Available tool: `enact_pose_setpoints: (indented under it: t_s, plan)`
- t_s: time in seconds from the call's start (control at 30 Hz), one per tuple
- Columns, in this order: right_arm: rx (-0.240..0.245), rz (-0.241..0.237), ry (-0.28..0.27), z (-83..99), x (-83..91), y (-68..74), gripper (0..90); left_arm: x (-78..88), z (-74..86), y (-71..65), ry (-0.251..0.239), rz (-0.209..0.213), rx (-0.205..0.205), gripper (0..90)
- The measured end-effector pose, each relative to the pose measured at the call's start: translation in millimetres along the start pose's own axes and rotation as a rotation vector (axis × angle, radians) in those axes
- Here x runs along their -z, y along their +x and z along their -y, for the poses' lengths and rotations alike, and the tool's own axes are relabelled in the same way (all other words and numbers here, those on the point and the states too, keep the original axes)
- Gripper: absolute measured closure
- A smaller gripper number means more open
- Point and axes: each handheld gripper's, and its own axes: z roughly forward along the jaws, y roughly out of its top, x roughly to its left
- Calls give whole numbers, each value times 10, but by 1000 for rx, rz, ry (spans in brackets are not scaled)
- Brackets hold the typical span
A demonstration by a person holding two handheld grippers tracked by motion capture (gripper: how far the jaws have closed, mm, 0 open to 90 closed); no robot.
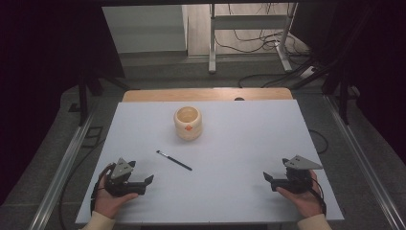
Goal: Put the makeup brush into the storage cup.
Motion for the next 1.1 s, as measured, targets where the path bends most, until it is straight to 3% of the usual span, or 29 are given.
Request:
enact_pose_setpoints:
  t_s: [1.1]
  plan:
    - [9,-7,1,20,28,14,118,13,-11,-57,7,14,-47,128]
